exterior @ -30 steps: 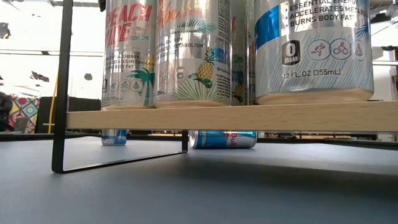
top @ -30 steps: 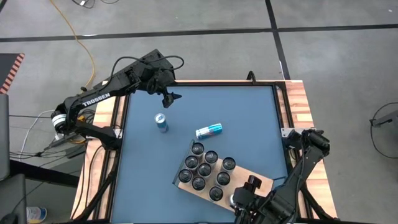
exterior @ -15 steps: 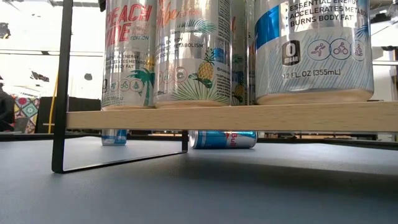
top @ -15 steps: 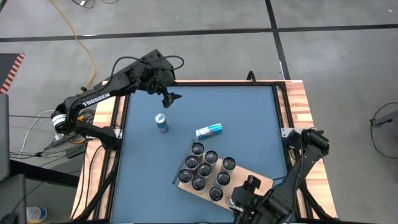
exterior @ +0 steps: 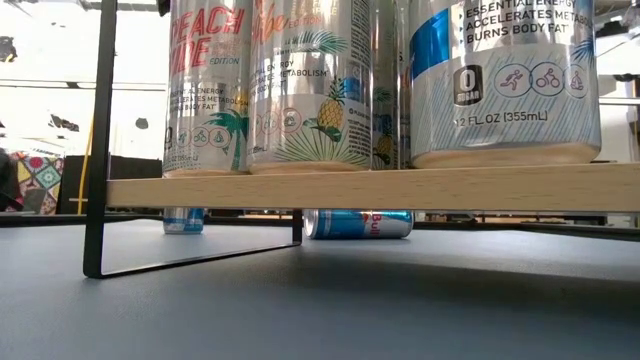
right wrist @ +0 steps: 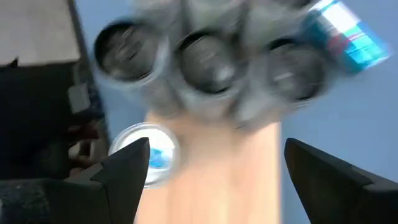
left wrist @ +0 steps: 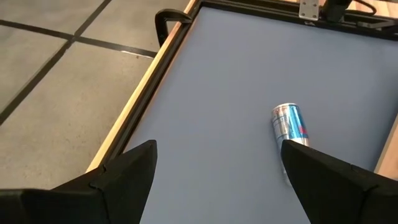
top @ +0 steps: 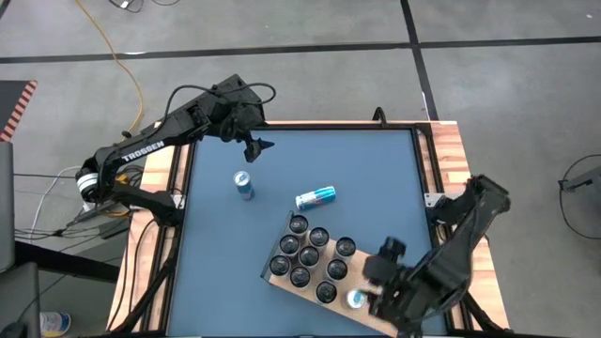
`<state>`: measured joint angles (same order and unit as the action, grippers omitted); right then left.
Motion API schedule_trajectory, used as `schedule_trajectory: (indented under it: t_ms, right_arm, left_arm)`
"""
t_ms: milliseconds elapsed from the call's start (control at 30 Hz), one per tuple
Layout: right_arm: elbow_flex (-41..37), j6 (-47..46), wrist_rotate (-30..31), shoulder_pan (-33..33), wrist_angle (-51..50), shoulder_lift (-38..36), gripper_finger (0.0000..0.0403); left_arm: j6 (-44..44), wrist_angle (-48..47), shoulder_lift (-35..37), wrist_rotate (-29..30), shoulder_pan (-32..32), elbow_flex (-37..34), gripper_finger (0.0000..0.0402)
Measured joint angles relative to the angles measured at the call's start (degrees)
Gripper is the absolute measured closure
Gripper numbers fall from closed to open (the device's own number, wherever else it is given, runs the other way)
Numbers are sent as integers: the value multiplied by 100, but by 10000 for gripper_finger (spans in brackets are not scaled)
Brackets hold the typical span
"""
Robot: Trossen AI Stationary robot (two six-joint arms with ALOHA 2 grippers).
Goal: Place canned beverage on shelf
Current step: Put the right blue soda can aligned with the other blue soda can on the shelf
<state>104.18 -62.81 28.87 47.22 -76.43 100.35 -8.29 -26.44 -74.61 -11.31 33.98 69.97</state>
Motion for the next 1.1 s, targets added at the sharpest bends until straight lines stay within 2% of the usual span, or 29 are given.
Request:
schedule_trajectory:
  t_ms: [167, 367, 467, 667, 767, 900, 967, 1100]
  right_arm:
    - [0, 324, 748, -12, -225, -747, 49]
    - [0, 1195, 2259, -349, -924, -1572, 49]
    - [0, 1709, 2699, -875, -1010, -1924, 49]
    - [0, 3473, 2668, -2419, -578, -2266, 49]
    - [0, 4565, 2003, -3248, -101, -2238, 49]
    - [-151, 5938, 188, -4398, 845, -2186, 49]
    - [-288, 6299, -376, -4980, 1211, -2125, 49]
    - [-611, 6614, -1417, -5973, 1234, -1975, 49]
  left_arm:
    - [-79, -78, 198, 0, 0, 0, 72]
    - [-85, -100, 372, 4, 0, 0, 72]
    - [-98, -176, 383, 6, 0, 0, 72]
    - [-257, -389, 383, 11, 0, 0, 72]
    - [-259, -367, 383, 11, 0, 0, 72]
    - [-305, -389, 383, 13, 0, 0, 72]
    - [-356, -404, 383, 14, 0, 0, 72]
    - [-455, -407, 383, 15, 0, 0, 72]
